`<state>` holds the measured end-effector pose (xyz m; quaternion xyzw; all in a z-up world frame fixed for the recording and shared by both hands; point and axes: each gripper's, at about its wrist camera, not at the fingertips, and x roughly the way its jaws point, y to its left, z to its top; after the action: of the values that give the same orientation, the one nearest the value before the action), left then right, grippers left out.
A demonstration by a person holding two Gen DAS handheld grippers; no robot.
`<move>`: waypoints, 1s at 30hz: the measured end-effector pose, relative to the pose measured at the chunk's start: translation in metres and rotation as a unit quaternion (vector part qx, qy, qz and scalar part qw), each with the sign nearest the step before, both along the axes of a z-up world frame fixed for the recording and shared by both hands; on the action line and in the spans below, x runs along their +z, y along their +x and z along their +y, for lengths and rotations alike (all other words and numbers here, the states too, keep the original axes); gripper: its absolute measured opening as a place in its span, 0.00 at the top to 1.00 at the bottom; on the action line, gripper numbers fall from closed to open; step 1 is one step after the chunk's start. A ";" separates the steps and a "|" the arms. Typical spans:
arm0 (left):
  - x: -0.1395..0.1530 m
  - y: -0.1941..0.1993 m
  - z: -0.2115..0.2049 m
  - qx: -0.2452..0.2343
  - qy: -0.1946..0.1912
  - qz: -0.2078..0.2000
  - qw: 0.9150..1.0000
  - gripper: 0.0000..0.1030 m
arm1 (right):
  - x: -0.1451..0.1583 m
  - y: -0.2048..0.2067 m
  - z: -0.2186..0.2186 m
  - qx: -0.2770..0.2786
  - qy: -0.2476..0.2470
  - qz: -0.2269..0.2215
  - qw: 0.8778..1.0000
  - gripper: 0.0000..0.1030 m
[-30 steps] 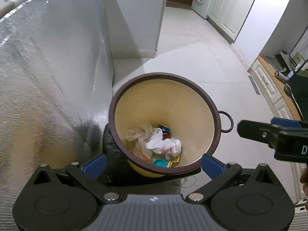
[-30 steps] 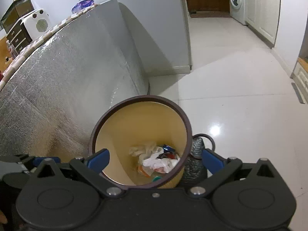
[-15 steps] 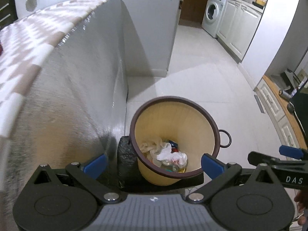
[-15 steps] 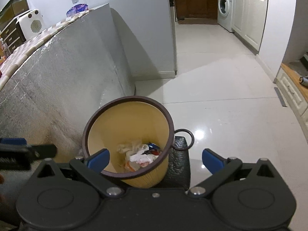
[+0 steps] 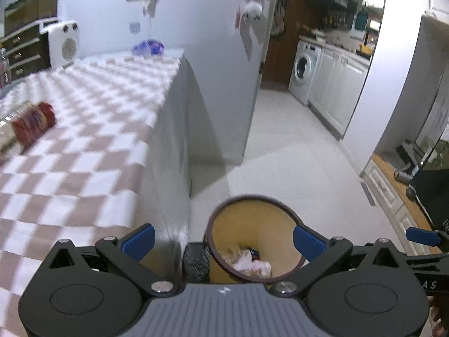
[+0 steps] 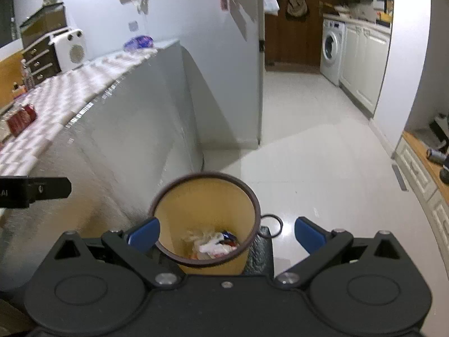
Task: Collect trash
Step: 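Move both open tools from the bin back to the checkered table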
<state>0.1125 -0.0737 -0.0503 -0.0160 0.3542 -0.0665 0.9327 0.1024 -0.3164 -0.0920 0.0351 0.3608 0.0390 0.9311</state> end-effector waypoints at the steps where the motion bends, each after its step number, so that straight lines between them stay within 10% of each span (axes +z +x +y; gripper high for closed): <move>1: 0.005 -0.005 0.005 0.002 -0.002 -0.008 1.000 0.00 | 0.005 -0.004 0.003 0.002 0.000 -0.007 1.000 0.00; 30: 0.048 -0.059 0.268 0.222 0.018 -0.102 0.970 0.00 | 0.070 0.015 0.199 0.148 0.013 -0.111 0.983 0.00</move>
<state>0.0539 0.1948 -0.0021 -0.0709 0.2456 0.1469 0.9556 0.1173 -0.1179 -0.0224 -0.0115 0.2559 0.1845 0.9489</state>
